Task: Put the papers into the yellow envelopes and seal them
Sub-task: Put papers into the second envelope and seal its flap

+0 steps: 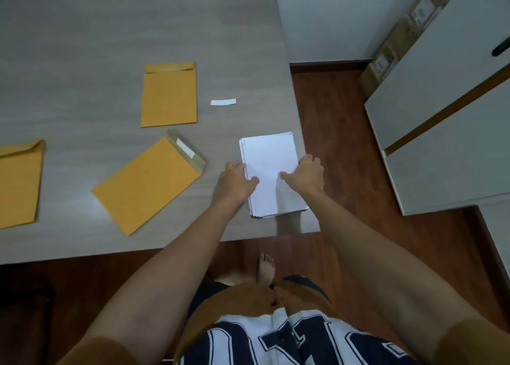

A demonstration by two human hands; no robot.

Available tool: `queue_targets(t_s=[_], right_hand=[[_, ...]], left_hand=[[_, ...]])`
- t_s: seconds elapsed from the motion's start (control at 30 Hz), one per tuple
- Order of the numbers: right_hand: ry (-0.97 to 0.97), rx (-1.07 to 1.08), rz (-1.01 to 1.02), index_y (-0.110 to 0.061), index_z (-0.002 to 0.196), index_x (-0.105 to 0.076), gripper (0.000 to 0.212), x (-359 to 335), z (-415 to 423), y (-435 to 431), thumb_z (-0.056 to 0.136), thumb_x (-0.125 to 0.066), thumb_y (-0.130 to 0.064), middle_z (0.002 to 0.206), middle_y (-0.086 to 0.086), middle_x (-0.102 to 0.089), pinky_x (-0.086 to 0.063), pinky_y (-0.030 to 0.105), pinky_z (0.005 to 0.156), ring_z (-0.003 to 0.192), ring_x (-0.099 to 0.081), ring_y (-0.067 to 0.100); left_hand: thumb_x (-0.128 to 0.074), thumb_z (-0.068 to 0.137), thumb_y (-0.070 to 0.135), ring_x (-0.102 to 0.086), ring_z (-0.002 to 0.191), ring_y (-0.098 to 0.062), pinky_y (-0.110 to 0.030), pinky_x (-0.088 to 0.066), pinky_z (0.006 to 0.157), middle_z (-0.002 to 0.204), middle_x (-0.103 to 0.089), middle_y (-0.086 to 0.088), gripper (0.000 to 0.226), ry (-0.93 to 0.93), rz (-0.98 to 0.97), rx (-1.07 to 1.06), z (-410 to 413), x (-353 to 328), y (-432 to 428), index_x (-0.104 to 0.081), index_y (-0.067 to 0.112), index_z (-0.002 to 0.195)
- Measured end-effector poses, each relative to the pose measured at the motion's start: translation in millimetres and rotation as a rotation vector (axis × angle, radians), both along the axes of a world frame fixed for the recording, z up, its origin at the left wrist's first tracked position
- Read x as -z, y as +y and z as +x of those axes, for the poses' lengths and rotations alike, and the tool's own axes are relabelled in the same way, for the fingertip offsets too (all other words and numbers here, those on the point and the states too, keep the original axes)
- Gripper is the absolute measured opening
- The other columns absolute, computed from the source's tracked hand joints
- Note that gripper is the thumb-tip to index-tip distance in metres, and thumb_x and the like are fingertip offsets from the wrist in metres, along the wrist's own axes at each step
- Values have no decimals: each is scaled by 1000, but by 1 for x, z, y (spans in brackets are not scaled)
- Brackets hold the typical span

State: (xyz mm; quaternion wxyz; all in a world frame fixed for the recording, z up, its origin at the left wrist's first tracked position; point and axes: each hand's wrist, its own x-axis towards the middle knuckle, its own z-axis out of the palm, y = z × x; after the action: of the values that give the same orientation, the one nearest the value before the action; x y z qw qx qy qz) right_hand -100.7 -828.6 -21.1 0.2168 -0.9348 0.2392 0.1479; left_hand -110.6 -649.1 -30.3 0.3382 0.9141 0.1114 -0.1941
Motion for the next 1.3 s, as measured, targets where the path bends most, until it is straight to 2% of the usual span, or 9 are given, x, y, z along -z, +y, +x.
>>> queue_targets(t_s=[0.2, 0.33, 0.47, 0.6, 0.7, 0.93, 1.0, 1.1, 1.3], right_hand=[[-16, -20, 31, -5, 133, -42, 78, 2, 0, -2, 78, -76, -48, 135, 14, -45, -49, 39, 95, 122, -50, 32], [-27, -37, 38, -4, 131, -42, 76, 2, -2, -4, 78, -76, -47, 133, 14, -45, -48, 39, 92, 121, -50, 33], [-37, -46, 44, -6, 131, -42, 75, 3, -2, -6, 79, -75, -48, 133, 14, -46, -49, 38, 92, 119, -51, 32], [-27, -58, 55, -6, 132, -41, 75, 3, -1, -6, 79, -74, -48, 134, 14, -45, -49, 37, 93, 120, -50, 32], [-24, -66, 63, -5, 131, -40, 74, 3, -1, -7, 80, -74, -46, 133, 14, -44, -48, 38, 93, 120, -49, 32], [-11, -74, 53, -6, 132, -39, 74, 4, -1, -8, 80, -74, -47, 134, 14, -44, -48, 37, 93, 121, -49, 33], [-10, -76, 47, -6, 132, -39, 75, 4, -1, -8, 80, -74, -48, 134, 14, -44, -48, 37, 93, 121, -50, 33], [-13, -78, 41, -6, 132, -39, 75, 5, -1, -8, 80, -74, -47, 134, 14, -44, -48, 37, 92, 120, -49, 33], [-15, -79, 29, -6, 133, -38, 76, 7, -1, -7, 80, -73, -48, 136, 14, -44, -48, 37, 94, 122, -49, 33]], left_hand=[[-63, 79, 28, -60, 107, -38, -46, -53, 88, 119, -61, -20, 42, 38, -69, -195, 6, -3, -15, -65, 2, 112], [-66, 83, 21, -60, 113, -28, -38, -50, 97, 130, -59, -13, 44, 55, -122, -312, 11, -3, -21, -62, 6, 125], [-65, 83, 19, -60, 111, -26, -34, -51, 92, 130, -58, -9, 40, 22, -81, -305, 10, 0, -27, -62, 7, 122], [-67, 80, 17, -60, 88, -27, -32, -51, 80, 98, -60, -6, 13, 31, -107, -379, 14, 2, -30, -65, 11, 92], [-67, 79, 15, -55, 74, -24, -30, -48, 72, 83, -58, -7, 5, 67, -168, -427, 20, 2, -30, -61, 14, 79], [-64, 76, 12, -53, 65, -25, -31, -48, 62, 71, -61, -6, 3, 71, -148, -423, 20, 1, -38, -63, 11, 74], [-67, 76, 14, -59, 71, -25, -30, -49, 66, 77, -64, -5, 8, 64, -143, -434, 20, -1, -40, -66, 9, 82], [-72, 77, 17, -62, 89, -24, -29, -49, 72, 96, -61, -3, 34, 55, -156, -489, 18, -4, -42, -57, 8, 106], [-76, 78, 19, -64, 104, -26, -27, -47, 75, 115, -66, -10, 46, 45, -130, -441, 15, -4, -47, -55, 6, 117]])
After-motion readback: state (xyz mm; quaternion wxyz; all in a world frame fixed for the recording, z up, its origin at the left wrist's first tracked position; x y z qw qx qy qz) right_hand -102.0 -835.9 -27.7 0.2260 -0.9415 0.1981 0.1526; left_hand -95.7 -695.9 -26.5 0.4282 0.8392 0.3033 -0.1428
